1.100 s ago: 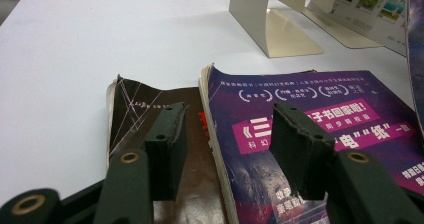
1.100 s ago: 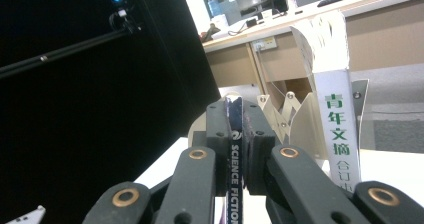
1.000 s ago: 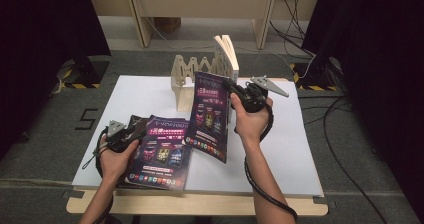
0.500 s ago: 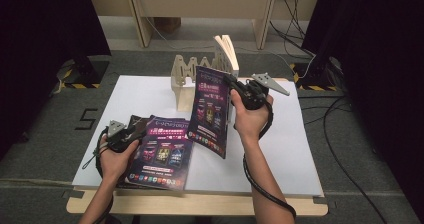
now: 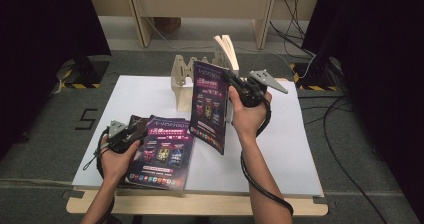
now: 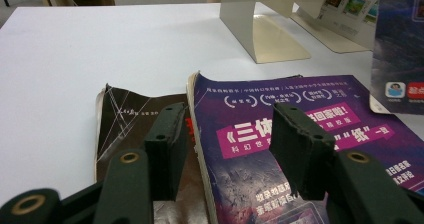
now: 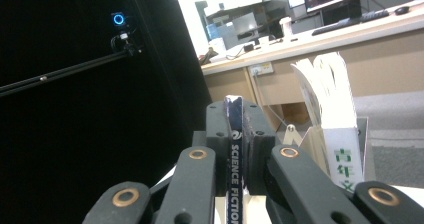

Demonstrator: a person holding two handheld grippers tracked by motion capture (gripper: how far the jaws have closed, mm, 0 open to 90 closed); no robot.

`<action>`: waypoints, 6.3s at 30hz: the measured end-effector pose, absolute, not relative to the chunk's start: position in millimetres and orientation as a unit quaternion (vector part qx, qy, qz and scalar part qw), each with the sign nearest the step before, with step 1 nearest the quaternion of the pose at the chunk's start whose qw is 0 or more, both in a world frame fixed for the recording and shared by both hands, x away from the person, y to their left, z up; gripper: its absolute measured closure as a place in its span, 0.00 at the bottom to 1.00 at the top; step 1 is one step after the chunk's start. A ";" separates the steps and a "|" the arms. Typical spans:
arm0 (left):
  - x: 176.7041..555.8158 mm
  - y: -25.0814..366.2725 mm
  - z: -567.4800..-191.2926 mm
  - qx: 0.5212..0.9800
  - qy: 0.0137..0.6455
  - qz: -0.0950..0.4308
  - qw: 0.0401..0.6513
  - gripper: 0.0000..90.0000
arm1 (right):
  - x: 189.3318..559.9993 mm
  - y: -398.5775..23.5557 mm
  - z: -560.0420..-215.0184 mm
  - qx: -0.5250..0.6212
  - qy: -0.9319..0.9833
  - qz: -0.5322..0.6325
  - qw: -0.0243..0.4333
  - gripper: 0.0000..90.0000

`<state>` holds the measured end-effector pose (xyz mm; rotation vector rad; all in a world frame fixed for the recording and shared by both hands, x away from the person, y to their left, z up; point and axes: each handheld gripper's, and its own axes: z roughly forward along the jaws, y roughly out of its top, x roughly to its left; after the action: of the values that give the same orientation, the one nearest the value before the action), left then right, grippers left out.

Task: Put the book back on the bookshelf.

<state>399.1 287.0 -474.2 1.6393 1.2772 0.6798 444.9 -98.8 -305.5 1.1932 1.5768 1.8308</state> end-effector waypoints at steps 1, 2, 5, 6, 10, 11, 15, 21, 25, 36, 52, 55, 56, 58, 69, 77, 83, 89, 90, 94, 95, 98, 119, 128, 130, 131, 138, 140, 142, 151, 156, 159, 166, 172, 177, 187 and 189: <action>398.9 287.8 -474.2 0.665 0.519 0.276 0.460 0.53 | 444.8 -97.7 -304.9 0.433 0.569 0.663 0.221 0.95; 398.5 289.0 -474.1 0.665 0.519 0.277 0.460 0.53 | 445.1 -96.8 -304.4 0.433 0.568 0.663 0.224 0.95; 397.4 291.9 -475.0 0.660 0.524 0.278 0.462 0.53 | 445.3 -94.0 -302.8 0.431 0.568 0.661 0.234 0.95; 397.2 292.4 -475.5 0.659 0.524 0.278 0.461 0.53 | 445.4 -92.7 -302.4 0.431 0.567 0.661 0.237 0.95; 397.5 291.1 -475.2 0.660 0.524 0.277 0.461 0.53 | 447.0 -88.1 -300.7 0.430 0.566 0.659 0.246 0.95; 397.9 290.9 -474.9 0.661 0.523 0.277 0.461 0.53 | 447.3 -87.3 -300.2 0.428 0.566 0.659 0.248 0.95; 398.2 290.2 -475.2 0.662 0.522 0.277 0.461 0.53 | 448.5 -84.0 -297.5 0.425 0.565 0.658 0.258 0.95; 397.3 293.0 -475.9 0.659 0.525 0.277 0.462 0.53 | 452.4 -82.1 -296.1 0.426 0.561 0.656 0.270 0.95; 397.3 292.9 -475.8 0.658 0.525 0.277 0.462 0.53 | 455.3 -81.0 -295.7 0.429 0.560 0.656 0.271 0.95; 397.6 292.3 -477.1 0.661 0.524 0.276 0.460 0.53 | 461.3 -78.8 -293.3 0.425 0.559 0.650 0.289 0.95; 397.5 293.1 -477.2 0.661 0.526 0.276 0.458 0.53 | 472.6 -73.2 -288.6 0.429 0.555 0.642 0.308 0.95; 397.5 293.1 -477.0 0.661 0.526 0.277 0.459 0.53 | 475.0 -71.7 -288.2 0.430 0.556 0.640 0.310 0.95; 397.4 293.2 -476.9 0.660 0.526 0.277 0.459 0.53 | 475.9 -71.1 -288.3 0.430 0.555 0.641 0.310 0.95; 397.4 293.6 -476.8 0.660 0.526 0.277 0.459 0.53 | 477.5 -70.5 -288.6 0.430 0.556 0.639 0.311 0.95; 397.7 294.3 -477.0 0.659 0.526 0.277 0.460 0.53 | 484.5 -66.4 -285.9 0.432 0.555 0.637 0.316 0.95; 397.9 293.6 -477.8 0.661 0.526 0.276 0.458 0.53 | 488.4 -64.7 -283.9 0.433 0.553 0.637 0.318 0.95; 397.9 293.8 -477.7 0.661 0.526 0.275 0.458 0.53 | 492.8 -63.7 -283.6 0.435 0.552 0.634 0.321 0.95; 398.0 294.2 -477.9 0.660 0.527 0.276 0.458 0.53 | 496.4 -61.8 -283.4 0.435 0.553 0.631 0.326 0.95; 398.2 294.2 -478.1 0.659 0.526 0.277 0.460 0.53 | 496.9 -61.5 -283.3 0.435 0.553 0.632 0.326 0.95; 398.1 294.2 -478.4 0.659 0.528 0.277 0.459 0.54 | 499.2 -59.7 -282.4 0.435 0.553 0.632 0.326 0.95; 398.0 294.1 -478.4 0.660 0.527 0.276 0.459 0.54 | 499.8 -59.3 -282.2 0.435 0.553 0.631 0.327 0.95; 398.2 294.1 -478.4 0.660 0.526 0.277 0.459 0.53 | 501.4 -57.8 -281.7 0.435 0.552 0.631 0.328 0.95; 398.0 295.0 -478.3 0.660 0.526 0.277 0.459 0.53 | 518.3 -50.9 -282.9 0.438 0.553 0.622 0.338 0.95; 398.1 295.0 -478.6 0.662 0.526 0.276 0.457 0.53 | 523.8 -47.8 -284.4 0.439 0.553 0.618 0.345 0.95; 398.2 294.8 -478.9 0.662 0.526 0.276 0.458 0.53 | 525.1 -47.1 -284.2 0.439 0.553 0.618 0.345 0.95; 398.1 294.8 -478.9 0.662 0.526 0.276 0.457 0.53 | 525.4 -46.8 -284.2 0.440 0.553 0.618 0.344 0.95; 398.0 294.7 -479.0 0.663 0.526 0.275 0.457 0.53 | 528.0 -44.7 -283.3 0.441 0.551 0.619 0.345 0.95; 398.1 294.7 -479.0 0.663 0.525 0.276 0.457 0.54 | 528.9 -44.6 -282.6 0.440 0.551 0.619 0.347 0.95; 398.2 294.8 -479.2 0.662 0.525 0.275 0.458 0.54 | 529.8 -43.9 -282.3 0.440 0.550 0.620 0.348 0.95; 398.2 295.6 -478.9 0.661 0.526 0.276 0.458 0.54 | 533.8 -39.5 -282.6 0.439 0.552 0.617 0.348 0.95; 398.3 296.4 -479.0 0.661 0.526 0.275 0.458 0.54 | 537.3 -37.4 -283.8 0.443 0.549 0.616 0.350 0.95; 398.4 296.3 -479.1 0.661 0.526 0.275 0.458 0.54 | 539.3 -36.4 -284.5 0.443 0.552 0.611 0.354 0.95; 398.5 295.4 -479.5 0.662 0.526 0.273 0.459 0.54 | 543.3 -34.3 -284.5 0.442 0.551 0.607 0.363 0.95; 398.9 295.4 -480.6 0.664 0.526 0.273 0.456 0.53 | 546.6 -33.6 -286.7 0.448 0.552 0.605 0.359 0.95; 399.0 295.5 -480.9 0.664 0.526 0.272 0.456 0.53 | 549.6 -32.6 -287.5 0.448 0.553 0.601 0.364 0.95; 398.8 295.8 -481.1 0.663 0.526 0.272 0.457 0.54 | 555.2 -31.0 -288.4 0.453 0.559 0.593 0.363 0.95; 398.8 295.9 -481.3 0.663 0.527 0.272 0.457 0.54 | 555.7 -30.2 -289.0 0.454 0.558 0.593 0.362 0.95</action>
<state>398.8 295.9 -481.3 1.6340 1.2993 0.6706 555.7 -30.2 -289.0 1.1692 1.4367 1.5270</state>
